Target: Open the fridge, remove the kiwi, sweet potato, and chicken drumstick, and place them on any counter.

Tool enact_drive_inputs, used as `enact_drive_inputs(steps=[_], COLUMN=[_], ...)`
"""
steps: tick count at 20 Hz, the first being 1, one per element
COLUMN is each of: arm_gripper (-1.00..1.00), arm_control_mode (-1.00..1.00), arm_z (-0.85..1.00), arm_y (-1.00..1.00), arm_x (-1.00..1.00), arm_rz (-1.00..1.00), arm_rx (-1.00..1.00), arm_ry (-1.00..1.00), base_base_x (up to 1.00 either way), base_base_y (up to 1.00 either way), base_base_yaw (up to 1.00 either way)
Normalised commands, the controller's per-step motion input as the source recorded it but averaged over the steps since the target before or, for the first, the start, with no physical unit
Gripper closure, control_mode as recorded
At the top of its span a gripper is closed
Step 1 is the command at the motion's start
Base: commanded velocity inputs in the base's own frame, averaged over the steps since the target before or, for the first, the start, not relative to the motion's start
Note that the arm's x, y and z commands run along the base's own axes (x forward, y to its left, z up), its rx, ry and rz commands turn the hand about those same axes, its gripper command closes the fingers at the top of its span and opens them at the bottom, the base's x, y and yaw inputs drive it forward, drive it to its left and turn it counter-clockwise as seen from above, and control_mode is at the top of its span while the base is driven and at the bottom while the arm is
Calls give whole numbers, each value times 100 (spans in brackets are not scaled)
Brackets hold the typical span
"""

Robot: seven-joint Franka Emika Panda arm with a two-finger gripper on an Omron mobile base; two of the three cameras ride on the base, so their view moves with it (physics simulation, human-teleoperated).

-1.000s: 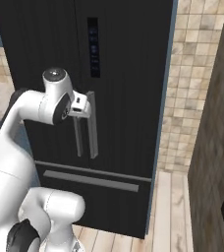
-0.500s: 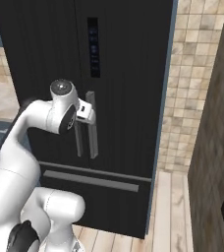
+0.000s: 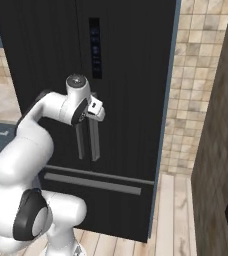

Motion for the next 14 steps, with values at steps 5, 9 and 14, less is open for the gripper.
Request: enact_drive_inputs(steps=[5, 9, 14], arm_gripper=[-100, -100, -100], arm_control_mode=[-100, -100, -100], arm_z=[-26, -14, -16], arm_y=[0, 0, 0], arm_x=[52, 44, 44], arm_rz=[-5, -2, 0], arm_rx=[0, 2, 4], arm_ry=[-8, -2, -4], base_base_x=[0, 0, 0], base_base_y=[0, 0, 0], base_base_yaw=[0, 0, 0])
